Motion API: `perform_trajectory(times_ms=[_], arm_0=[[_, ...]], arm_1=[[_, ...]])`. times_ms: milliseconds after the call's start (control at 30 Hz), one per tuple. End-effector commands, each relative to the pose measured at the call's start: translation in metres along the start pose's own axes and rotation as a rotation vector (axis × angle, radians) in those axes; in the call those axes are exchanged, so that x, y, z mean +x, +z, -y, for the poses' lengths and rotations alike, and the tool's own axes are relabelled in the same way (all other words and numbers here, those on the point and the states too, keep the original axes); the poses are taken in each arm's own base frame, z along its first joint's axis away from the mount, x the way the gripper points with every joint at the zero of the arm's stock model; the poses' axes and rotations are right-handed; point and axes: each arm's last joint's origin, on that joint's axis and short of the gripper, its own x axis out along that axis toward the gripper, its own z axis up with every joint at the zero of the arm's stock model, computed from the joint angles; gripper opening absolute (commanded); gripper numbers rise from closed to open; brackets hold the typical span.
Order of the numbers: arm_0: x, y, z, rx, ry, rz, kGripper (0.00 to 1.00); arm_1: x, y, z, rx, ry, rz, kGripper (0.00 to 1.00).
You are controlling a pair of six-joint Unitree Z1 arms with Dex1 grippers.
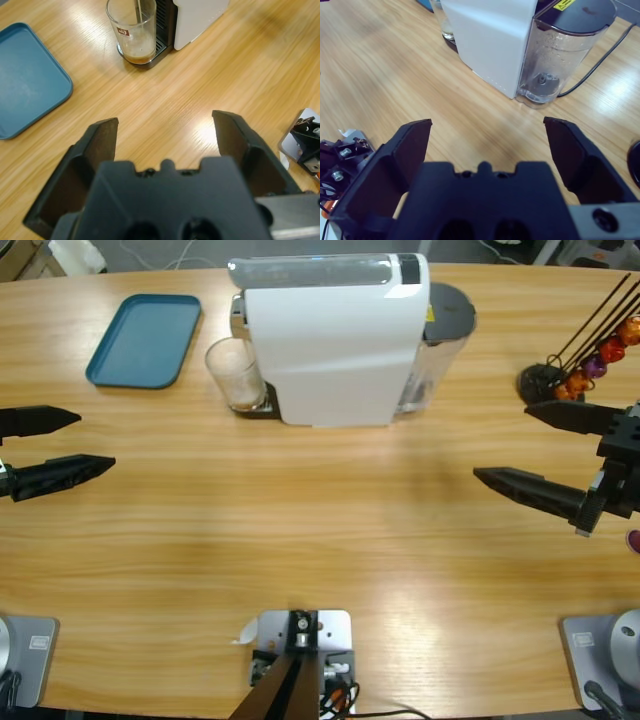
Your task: Pour coffee
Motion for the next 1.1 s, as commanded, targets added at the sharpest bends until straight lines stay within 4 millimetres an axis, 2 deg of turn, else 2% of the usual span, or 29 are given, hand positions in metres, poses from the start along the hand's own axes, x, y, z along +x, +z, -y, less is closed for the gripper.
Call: perform_trajectory(times_ms=[33,1100], arm_0=[[0.0065,-0.0068,0.0011,-0.010,-0.020,-0.035,0.821],[0.0073,-0.0060,0.0010,-0.011,-0.020,-0.037,0.821]], arm_1=[[0.0071,-0.0055,-0.0010,-0.016,0.017,-0.038,1.000],[0.0110,-0.0050,-0.0017,-0.018,0.030,-0.056,1.000]])
